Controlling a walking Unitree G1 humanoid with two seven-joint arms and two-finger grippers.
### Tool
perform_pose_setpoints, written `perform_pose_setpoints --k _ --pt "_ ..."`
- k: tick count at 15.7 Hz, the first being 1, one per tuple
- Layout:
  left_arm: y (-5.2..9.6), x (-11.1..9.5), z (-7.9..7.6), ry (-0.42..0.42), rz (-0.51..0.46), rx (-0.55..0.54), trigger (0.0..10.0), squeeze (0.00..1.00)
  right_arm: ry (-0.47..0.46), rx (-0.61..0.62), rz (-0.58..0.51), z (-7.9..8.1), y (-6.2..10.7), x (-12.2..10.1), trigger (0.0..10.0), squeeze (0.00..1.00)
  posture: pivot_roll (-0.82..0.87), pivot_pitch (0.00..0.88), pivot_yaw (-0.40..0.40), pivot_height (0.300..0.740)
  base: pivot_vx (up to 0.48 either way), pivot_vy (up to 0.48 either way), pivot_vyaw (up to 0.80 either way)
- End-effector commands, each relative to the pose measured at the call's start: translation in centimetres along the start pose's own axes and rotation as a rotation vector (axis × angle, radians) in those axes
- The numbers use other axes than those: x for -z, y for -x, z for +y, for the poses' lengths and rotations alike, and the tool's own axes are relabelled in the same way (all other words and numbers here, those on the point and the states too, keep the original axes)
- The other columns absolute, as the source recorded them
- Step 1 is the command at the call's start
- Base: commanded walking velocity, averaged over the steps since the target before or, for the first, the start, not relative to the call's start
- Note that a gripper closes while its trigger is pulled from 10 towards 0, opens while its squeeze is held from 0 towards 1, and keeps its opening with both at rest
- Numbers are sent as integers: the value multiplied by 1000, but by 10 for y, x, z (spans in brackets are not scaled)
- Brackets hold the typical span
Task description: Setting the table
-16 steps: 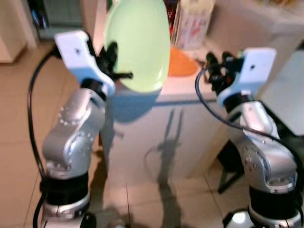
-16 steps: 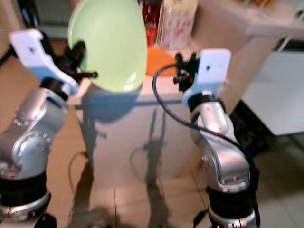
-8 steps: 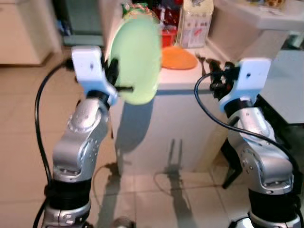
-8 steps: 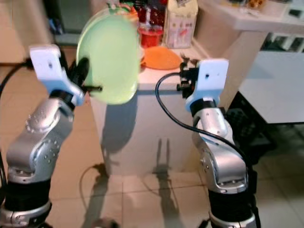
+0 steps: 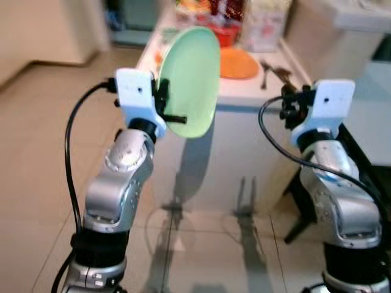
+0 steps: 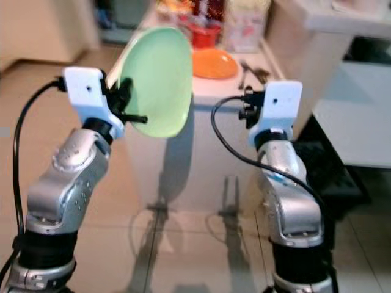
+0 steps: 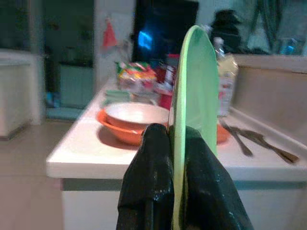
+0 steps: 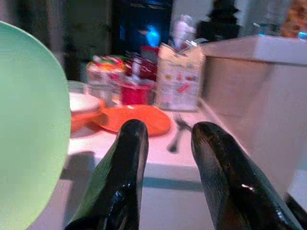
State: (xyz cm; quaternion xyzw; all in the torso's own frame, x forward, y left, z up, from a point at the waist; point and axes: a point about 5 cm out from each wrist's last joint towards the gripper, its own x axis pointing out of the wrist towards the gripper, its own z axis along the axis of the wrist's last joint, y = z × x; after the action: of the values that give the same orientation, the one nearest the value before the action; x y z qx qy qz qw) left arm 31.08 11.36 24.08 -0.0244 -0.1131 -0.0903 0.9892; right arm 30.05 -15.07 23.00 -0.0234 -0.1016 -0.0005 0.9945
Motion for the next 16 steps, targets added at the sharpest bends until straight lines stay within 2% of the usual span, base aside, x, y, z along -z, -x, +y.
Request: perform_pose_setpoints --k 1,2,4,16 --pt "-1 -10 8 -18 -55 -35 10000 0 -2 -12 -9 4 0 -2 10000 0 4 0 -25 740 0 -458 800" --pt "-1 -11 7 -19 -56 -35 10000 0 -1 -10 -9 4 0 -2 10000 0 4 0 -25 740 0 -458 800" --pt "-3 -11 6 -21 -61 -35 10000 0 -34 9 -6 1 0 0 10000 0 -4 0 -19 740 0 -458 0" --pt "-7 -8 0 -26 -63 -18 10000 0 -69 35 18 -7 2 5 10000 0 -23 0 -6 740 0 -462 0"
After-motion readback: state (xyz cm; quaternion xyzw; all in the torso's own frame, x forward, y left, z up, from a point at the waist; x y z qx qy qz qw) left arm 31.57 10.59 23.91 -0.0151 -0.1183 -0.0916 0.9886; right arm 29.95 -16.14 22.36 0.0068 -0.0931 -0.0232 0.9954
